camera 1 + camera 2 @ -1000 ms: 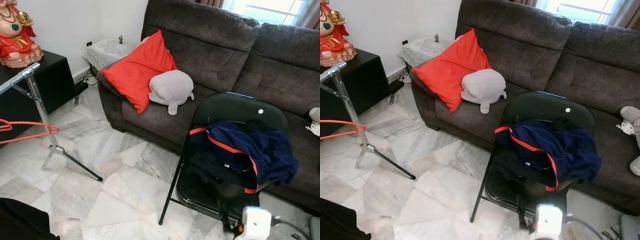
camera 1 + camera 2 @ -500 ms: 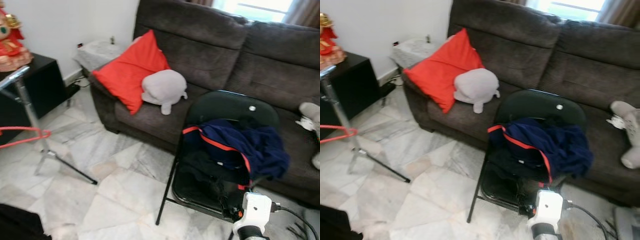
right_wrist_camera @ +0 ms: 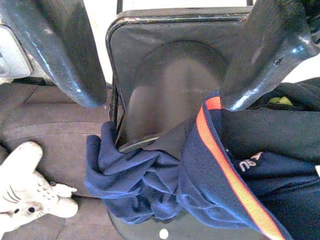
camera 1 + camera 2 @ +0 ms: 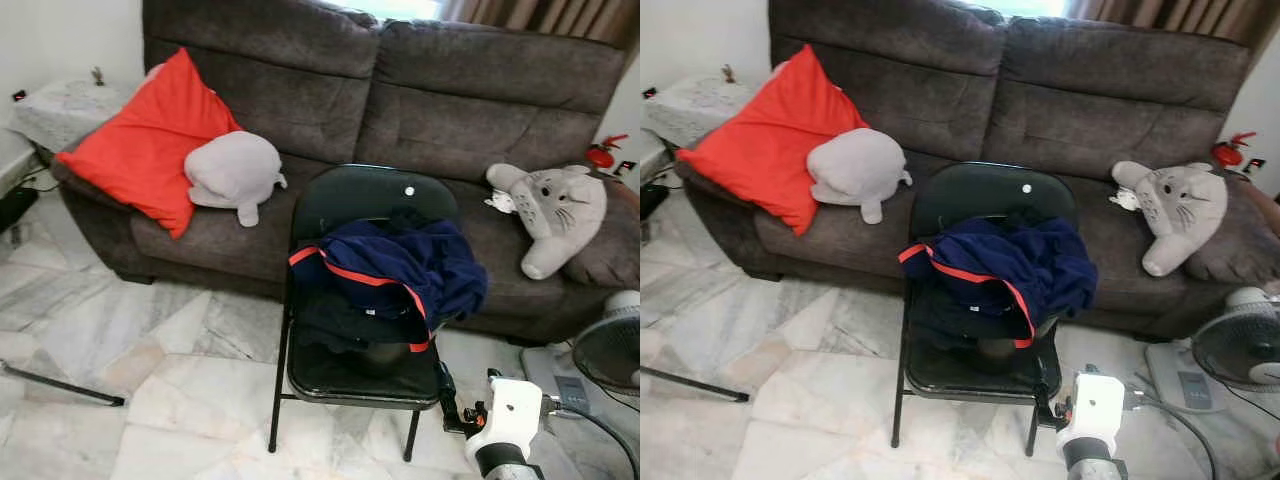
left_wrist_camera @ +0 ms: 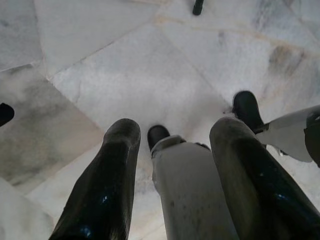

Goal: Hang hanger

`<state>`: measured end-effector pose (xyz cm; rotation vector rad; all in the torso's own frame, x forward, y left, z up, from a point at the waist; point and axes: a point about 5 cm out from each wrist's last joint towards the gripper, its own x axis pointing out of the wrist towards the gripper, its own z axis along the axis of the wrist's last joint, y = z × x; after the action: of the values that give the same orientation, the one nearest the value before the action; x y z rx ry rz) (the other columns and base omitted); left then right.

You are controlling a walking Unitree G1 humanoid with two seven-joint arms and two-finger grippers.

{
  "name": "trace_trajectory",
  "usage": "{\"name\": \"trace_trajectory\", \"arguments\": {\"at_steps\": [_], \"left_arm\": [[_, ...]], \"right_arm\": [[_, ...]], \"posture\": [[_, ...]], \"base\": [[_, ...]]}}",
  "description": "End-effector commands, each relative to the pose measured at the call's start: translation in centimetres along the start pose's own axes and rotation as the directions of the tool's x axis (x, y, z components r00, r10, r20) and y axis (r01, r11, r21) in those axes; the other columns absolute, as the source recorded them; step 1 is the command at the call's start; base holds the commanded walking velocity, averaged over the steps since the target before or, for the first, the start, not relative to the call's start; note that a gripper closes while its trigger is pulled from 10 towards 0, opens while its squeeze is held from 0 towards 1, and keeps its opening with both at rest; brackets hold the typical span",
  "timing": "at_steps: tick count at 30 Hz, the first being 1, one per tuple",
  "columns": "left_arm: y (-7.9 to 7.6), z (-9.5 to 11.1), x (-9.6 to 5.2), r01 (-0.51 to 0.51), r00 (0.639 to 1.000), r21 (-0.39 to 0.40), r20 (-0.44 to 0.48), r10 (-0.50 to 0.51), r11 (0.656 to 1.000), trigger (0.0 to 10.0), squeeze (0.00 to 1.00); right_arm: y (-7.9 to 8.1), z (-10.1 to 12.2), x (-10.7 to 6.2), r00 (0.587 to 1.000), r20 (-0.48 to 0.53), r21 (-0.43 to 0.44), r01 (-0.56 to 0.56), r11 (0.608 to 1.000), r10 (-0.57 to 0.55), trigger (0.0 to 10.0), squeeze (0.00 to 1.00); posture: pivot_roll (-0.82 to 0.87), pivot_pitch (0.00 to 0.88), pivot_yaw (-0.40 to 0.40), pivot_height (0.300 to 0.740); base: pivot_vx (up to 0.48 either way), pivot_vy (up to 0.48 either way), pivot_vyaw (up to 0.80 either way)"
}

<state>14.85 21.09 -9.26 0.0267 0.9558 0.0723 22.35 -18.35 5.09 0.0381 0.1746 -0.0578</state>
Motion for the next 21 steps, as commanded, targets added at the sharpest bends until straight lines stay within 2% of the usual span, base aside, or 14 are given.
{"name": "trace_trajectory", "arguments": {"at_steps": [1,9,12,15,21], "left_arm": [[0.2,-1.4,-0.3,-0.003,0.999,0.005,-0.054,0.003,1.0,10.0,0.0],[0.5,-0.7,-0.2,-0.005,0.999,0.005,-0.044,0.006,1.0,10.0,0.0],[0.1,-0.6,-0.1,-0.001,0.999,0.005,-0.041,0.001,1.0,10.0,0.0],[-1.4,-0.3,0.1,0.013,0.999,0.009,-0.039,-0.013,1.0,10.0,0.0],[-2.6,0.3,0.4,0.027,0.999,0.013,-0.033,-0.027,1.0,10.0,0.0]], "right_arm": [[-0.1,0.9,0.4,0.999,0.032,-0.015,-0.001,1.0,0.001,10.0,0.0],[-0.7,1.7,1.6,0.998,0.04,-0.004,0.04,0.999,-0.04,10.0,0.0],[-0.9,1.8,1.8,0.998,0.036,-0.013,0.05,0.999,-0.05,10.0,0.0],[-1.9,1.8,2.6,0.993,0.003,-0.029,0.115,0.993,-0.115,10.0,0.0],[-2.8,1.8,3.8,0.989,-0.031,-0.037,0.145,0.989,-0.147,10.0,0.0]], "posture": [[-0.1,0.061,-0.087,0.74],[-0.09,0.064,-0.082,0.74],[-0.09,0.063,-0.081,0.74],[-0.09,0.064,-0.078,0.74],[-0.09,0.064,-0.073,0.74]], "base": [[0.0,0.0,0.0],[0.0,0.0,0.0],[0.0,0.0,0.0],[0.0,0.0,0.0],[0.0,0.0,0.0]]}}
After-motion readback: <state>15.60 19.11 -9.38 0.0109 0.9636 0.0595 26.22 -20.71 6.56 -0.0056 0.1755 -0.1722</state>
